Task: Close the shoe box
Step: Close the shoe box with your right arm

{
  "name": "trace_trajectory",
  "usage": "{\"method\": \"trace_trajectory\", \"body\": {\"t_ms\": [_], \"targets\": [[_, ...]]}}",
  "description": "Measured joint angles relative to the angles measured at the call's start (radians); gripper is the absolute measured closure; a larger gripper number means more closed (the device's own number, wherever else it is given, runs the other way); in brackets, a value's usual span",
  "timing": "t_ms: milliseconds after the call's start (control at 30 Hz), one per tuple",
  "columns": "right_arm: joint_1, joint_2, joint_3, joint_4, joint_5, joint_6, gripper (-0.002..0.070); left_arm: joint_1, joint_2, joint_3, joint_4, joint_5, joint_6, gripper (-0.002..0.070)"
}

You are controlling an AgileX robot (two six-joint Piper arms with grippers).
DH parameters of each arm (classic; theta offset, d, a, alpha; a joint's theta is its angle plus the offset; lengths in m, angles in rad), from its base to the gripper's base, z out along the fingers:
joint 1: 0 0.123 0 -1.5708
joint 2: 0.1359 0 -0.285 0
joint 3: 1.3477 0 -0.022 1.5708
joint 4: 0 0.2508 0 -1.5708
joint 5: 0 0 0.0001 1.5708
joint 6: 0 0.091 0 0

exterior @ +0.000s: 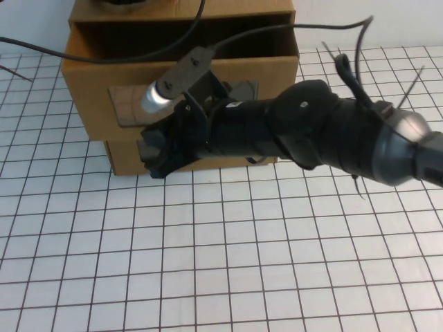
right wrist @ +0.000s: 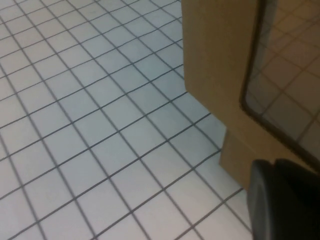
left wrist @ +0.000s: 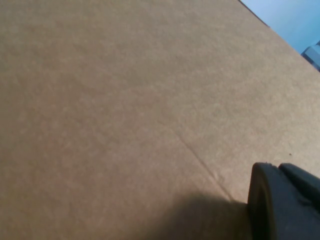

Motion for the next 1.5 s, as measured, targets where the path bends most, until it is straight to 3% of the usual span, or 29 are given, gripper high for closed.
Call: {"method": "trace_trajectory", "body": {"t_ms": [400,867,1167,1333,1500], "targets": [[-0.079,0.143,-0.188,0.0,-0.013,-0.007,0.0689,0.0,0.0,0.0,0.0,0.004,0.0,0.0679],[-0.089,0.157,-0.245,0.01,-0.065,-0.013,0.0689,0.0,0.0,0.0,0.0,0.005,0.005,0.0679],[-0.099,0.094,-0.245,0.004,0.084,-0.042,0.0689,0.0,-0.066,0.008,0.037,0.032,0.022,0.0679],[-0.099,-0.013,-0.185,0.004,0.094,-0.047,0.0689,0.0,-0.231,0.008,0.096,0.016,0.015,0.0679],[-0.099,-0.2,0.016,0.004,0.06,-0.047,0.0689,0.0,-0.402,0.008,0.217,0.012,-0.061,0.0679]]}}
